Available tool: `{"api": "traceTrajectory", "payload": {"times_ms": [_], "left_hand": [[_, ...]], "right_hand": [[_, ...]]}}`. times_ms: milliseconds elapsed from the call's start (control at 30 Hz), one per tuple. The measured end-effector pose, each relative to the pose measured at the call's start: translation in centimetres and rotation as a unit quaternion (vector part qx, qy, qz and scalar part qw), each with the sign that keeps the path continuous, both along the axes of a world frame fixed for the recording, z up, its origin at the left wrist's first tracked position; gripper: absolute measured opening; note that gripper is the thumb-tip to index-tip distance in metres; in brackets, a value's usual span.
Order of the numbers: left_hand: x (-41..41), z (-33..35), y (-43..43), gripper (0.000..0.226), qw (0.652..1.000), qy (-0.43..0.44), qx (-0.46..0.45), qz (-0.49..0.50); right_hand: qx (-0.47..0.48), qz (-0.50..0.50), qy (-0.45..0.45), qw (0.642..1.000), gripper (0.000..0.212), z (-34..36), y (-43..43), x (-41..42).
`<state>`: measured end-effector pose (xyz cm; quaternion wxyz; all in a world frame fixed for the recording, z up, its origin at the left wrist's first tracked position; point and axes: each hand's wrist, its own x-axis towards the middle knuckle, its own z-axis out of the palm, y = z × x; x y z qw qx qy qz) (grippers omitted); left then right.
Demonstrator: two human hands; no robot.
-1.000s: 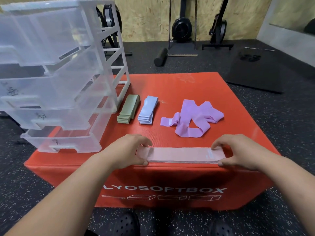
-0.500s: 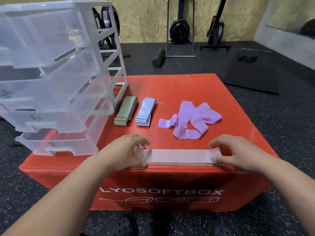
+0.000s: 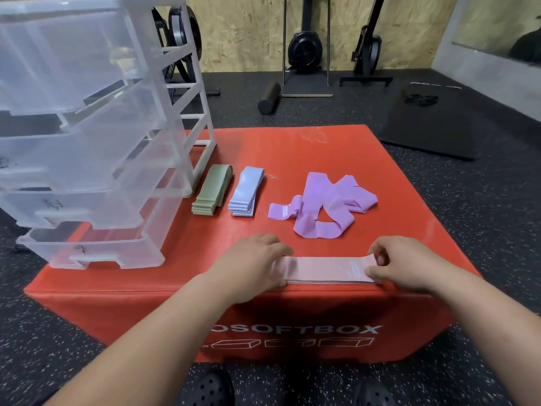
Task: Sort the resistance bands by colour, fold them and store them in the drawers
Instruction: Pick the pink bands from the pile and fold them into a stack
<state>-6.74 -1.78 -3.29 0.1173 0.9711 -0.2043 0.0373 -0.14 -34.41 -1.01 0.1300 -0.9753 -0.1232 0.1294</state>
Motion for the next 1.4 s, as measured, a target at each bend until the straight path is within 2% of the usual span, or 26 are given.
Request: {"api": "traceTrajectory", "payload": {"times_ms": [233,500,567,767,867,967,1100,1167,1233,1300,1400], "left_hand": [[0.0,0.2,-0.1,0.045,1.0,0.031,0.004,0.001],[-0.2,0.6,-0.3,0.038,0.999,0.051,0.001,0.011],[-0.2,0.7,-0.3,0.038,0.998,0.054,-0.001,0.013],[-0.3,0.9,-1.0,0.041,0.994,0.09,-0.039,0.054],[-0.3,1.8,-2.2,0.027,0.983,0.094,-0.133,0.087],[-0.2,3.3,-4.0,0.008,0.935,0.137,-0.309,0.11],[-0.4,4.6,-6.6,0.023,0.829,0.251,-0.484,0.124],[-0.4,5.2,-7.3,0.03,0.774,0.292,-0.544,0.138],[-0.3,5.5,-7.5,0.034,0.734,0.308,-0.585,0.155],[-0.3,5.5,-7.1,0.034,0.715,0.309,-0.603,0.168],[-0.1,5.0,-6.2,0.031,0.734,0.291,-0.583,0.189]], "right_hand": [[0.054,-0.032,0.009,0.998,0.03,-0.2,0.1,-0.1],[0.179,-0.098,0.045,0.978,0.045,-0.5,0.0,0.1],[0.225,-0.112,0.073,0.965,0.044,-0.2,0.1,0.0],[0.378,-0.168,0.153,0.897,0.036,1.8,0.8,-0.9],[0.441,-0.168,0.154,0.868,0.036,2.9,1.9,-1.4],[0.467,-0.145,0.148,0.86,0.038,3.7,3.4,-2.0],[0.47,-0.112,0.12,0.867,0.041,4.1,5.4,-2.8],[0.449,-0.095,0.087,0.884,0.042,4.1,6.4,-3.2],[0.438,-0.083,0.057,0.893,0.047,4.1,7.2,-3.6],[0.443,-0.065,0.056,0.893,0.054,4.4,7.6,-3.9],[0.45,-0.018,0.102,0.887,0.06,5.2,7.7,-4.4]]}}
